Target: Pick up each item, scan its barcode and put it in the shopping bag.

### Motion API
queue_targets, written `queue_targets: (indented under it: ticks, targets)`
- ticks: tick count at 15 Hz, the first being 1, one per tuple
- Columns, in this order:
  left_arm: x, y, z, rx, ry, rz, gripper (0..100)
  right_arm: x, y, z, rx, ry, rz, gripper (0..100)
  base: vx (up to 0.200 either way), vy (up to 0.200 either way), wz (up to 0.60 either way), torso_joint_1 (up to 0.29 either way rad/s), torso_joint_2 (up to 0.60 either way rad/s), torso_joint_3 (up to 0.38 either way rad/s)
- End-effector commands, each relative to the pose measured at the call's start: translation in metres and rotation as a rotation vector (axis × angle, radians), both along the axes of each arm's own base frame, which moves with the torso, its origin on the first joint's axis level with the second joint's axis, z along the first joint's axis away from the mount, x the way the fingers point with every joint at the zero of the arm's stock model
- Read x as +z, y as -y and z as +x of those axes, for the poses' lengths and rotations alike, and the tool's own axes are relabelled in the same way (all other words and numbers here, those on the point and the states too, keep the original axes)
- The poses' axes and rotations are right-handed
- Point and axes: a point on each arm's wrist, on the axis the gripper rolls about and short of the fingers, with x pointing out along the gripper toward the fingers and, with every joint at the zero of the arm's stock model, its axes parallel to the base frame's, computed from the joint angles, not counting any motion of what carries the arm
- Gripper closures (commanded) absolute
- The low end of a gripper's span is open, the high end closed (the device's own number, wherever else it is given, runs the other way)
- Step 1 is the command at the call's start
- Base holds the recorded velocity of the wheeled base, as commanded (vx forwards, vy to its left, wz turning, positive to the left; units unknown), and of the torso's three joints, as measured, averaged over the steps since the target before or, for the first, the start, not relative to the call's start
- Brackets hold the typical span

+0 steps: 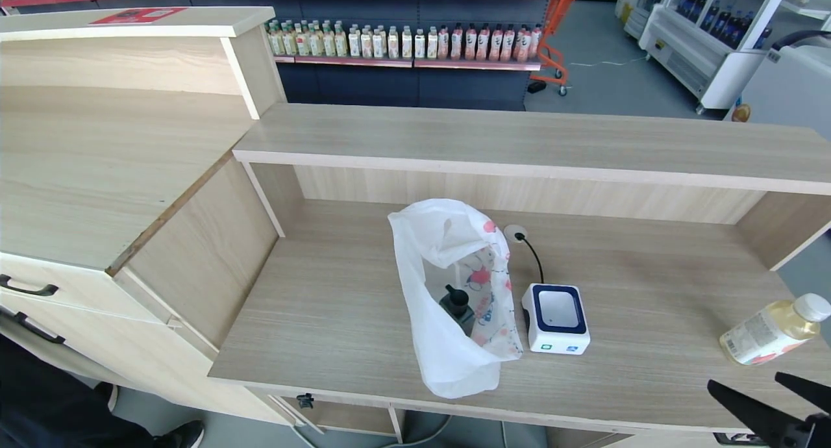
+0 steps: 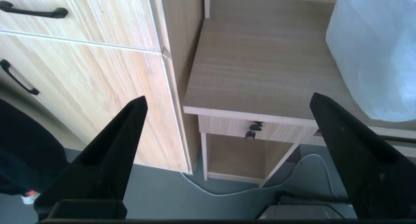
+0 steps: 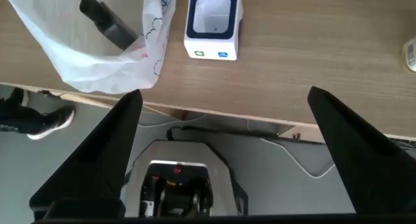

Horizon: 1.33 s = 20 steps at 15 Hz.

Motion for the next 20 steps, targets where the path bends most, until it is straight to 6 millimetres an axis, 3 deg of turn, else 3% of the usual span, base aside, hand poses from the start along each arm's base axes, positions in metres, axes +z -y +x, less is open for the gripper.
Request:
queue_targets:
  ticks: [1,3,12,20]
  targets:
    - [0.0,0.0,0.0,0.002,0.0,0.0,0,-0.0538,0.0116,-0.0788,-0.187,0.182,-0.089,0,0.0,0.0,0.0,0.0,0.0,0.0]
    - [0.0,0.0,0.0,0.001,0.0,0.0,0,-0.0574,0.0111,-0.0886,-0.216,0.277,-0.099,0,0.0,0.0,0.0,0.0,0.0,0.0]
    - [0.0,0.0,0.0,0.001,0.0,-0.002,0,-0.0608,0.0125,-0.0884,-0.283,0.232,-0.057,0,0.0,0.0,0.0,0.0,0.0,0.0]
    - [0.0,0.0,0.0,0.002,0.0,0.003,0,-0.0608,0.0125,-0.0884,-0.283,0.232,-0.057,0,0.0,-0.2,0.0,0.005,0.0,0.004]
